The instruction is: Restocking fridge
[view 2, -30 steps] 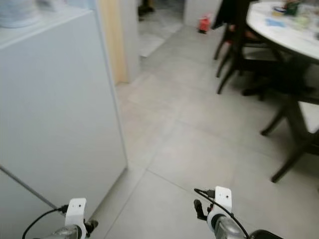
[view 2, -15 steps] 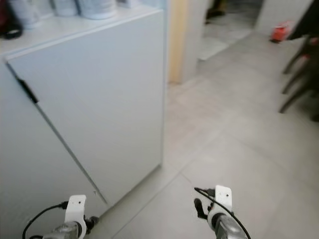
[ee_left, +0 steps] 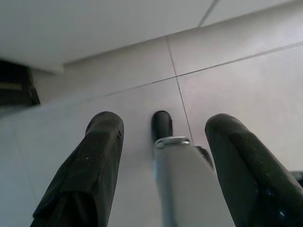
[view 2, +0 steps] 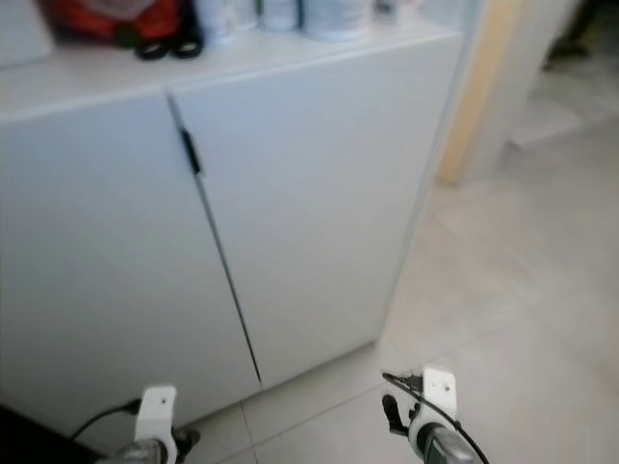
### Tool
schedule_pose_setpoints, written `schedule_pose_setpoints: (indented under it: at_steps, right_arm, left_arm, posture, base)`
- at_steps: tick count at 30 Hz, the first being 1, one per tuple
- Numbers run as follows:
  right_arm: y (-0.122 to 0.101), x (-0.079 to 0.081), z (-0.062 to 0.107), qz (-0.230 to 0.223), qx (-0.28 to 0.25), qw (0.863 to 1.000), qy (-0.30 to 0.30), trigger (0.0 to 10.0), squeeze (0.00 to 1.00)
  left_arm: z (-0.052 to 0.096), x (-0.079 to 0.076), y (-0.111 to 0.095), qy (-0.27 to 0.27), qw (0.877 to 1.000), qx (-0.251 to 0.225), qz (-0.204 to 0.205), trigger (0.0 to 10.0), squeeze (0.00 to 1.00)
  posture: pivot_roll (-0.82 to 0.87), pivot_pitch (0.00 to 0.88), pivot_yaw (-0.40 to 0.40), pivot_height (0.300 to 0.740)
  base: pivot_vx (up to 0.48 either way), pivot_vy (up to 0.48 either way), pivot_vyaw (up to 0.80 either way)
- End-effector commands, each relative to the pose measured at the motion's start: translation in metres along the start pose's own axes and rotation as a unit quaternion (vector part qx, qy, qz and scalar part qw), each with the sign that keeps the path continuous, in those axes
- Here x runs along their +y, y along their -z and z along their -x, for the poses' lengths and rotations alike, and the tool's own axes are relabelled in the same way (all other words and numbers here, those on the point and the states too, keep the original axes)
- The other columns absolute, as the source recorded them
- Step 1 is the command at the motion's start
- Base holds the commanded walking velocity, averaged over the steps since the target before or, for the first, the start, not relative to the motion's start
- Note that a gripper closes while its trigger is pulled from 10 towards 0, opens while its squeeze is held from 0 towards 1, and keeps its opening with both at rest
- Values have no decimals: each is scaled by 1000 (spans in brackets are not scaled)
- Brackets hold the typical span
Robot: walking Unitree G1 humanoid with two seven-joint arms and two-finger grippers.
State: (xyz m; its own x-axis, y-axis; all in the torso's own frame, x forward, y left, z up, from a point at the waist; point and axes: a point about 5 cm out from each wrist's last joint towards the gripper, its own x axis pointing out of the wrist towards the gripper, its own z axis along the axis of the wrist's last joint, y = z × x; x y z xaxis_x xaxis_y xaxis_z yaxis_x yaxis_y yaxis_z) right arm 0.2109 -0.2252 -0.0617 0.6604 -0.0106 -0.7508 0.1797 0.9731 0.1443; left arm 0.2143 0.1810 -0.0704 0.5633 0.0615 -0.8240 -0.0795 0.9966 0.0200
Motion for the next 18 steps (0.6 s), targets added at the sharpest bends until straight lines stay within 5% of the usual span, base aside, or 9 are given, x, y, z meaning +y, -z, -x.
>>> schedule_pose_setpoints:
  at_steps: [1,18]
  right_arm:
    - [1,5,-1,4,2,1000,-7,10000,0]
    - [0,5,-1,0,1,1000,-9,10000,0]
  left_arm:
    - [1,6,8,-9,1000,14,3,10000,0]
    - [1,6,7,-8,1000,13,5,10000,0]
  posture:
    - [-128,0,-31,740]
    - [-128,8,-33,740]
  base:
    - [0,0,800]
    - [0,0,800]
